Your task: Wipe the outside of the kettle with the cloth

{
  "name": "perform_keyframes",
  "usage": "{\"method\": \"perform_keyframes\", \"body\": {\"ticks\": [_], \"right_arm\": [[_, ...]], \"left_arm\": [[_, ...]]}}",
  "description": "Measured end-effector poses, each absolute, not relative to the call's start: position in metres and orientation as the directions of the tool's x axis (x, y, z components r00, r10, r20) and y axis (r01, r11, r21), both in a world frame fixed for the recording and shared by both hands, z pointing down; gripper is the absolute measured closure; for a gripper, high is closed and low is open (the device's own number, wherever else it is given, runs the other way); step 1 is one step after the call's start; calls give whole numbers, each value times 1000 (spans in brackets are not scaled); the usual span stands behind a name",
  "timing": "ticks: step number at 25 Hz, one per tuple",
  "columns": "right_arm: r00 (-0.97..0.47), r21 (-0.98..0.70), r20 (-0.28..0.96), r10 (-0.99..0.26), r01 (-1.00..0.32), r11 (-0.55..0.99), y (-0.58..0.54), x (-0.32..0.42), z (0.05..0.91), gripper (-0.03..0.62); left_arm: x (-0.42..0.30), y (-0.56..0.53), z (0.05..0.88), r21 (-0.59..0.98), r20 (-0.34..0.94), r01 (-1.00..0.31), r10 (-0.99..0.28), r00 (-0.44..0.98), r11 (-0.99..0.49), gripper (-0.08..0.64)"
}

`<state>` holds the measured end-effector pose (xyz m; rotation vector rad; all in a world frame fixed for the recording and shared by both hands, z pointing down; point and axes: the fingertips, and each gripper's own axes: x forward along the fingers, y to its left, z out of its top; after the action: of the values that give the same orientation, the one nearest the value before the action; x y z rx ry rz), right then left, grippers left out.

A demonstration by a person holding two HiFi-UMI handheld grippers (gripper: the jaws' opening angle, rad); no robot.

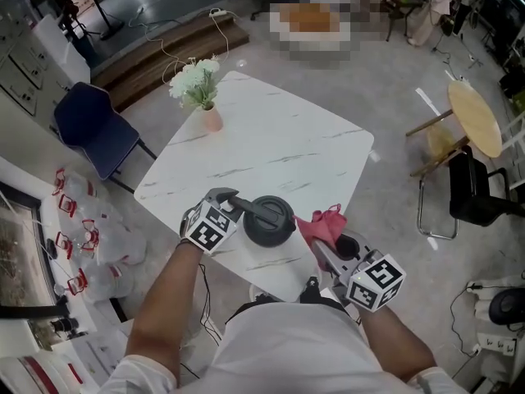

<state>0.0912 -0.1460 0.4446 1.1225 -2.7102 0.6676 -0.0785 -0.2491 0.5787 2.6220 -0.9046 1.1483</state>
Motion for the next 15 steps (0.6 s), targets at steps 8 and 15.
{"method": "perform_keyframes", "body": {"ticks": [8, 15], "right_arm": [[-765, -297, 305, -568, -643, 706, -155, 59, 432, 480], [-810, -150, 419, -410, -507, 849, -155, -29, 429, 480]], "left_arm": [[-83, -206, 578, -100, 782, -707, -495, 380, -700, 434], [-96, -165, 589, -11, 836, -721, -403, 374, -692, 428]]}}
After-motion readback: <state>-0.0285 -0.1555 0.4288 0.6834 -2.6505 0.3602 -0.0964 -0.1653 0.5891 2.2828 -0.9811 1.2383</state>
